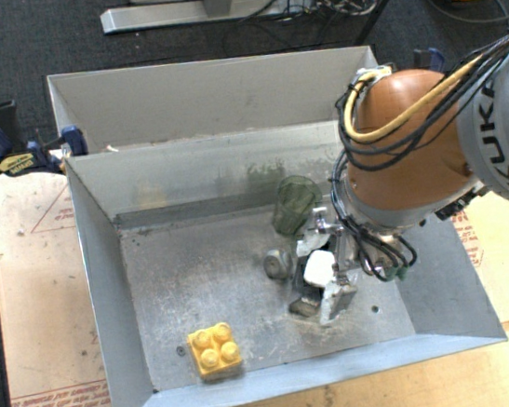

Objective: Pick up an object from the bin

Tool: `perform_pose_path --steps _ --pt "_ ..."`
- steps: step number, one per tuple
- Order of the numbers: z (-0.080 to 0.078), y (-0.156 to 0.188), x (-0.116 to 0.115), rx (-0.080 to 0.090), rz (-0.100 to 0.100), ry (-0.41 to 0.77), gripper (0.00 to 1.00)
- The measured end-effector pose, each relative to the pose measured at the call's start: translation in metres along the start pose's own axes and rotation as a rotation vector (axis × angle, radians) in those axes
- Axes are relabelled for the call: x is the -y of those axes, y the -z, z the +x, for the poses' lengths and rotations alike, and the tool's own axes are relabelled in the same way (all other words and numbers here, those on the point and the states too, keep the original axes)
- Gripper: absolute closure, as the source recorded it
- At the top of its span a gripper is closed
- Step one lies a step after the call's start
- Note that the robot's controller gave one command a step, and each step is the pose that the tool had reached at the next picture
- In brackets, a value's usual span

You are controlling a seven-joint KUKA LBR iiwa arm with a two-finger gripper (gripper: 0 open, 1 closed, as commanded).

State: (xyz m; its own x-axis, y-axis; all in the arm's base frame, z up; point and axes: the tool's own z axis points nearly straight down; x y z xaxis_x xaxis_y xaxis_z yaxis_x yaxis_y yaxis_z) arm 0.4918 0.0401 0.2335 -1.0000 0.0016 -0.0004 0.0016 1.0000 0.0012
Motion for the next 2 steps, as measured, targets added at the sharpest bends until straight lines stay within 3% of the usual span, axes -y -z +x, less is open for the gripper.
perform_pose_path --steps 1,2 --pt "0.0 0.0 0.0 0.0 0.0 0.0 0.0" --pt "-0.016 -0.022 0.003 0.01 -0.002 -0.145 0.0"
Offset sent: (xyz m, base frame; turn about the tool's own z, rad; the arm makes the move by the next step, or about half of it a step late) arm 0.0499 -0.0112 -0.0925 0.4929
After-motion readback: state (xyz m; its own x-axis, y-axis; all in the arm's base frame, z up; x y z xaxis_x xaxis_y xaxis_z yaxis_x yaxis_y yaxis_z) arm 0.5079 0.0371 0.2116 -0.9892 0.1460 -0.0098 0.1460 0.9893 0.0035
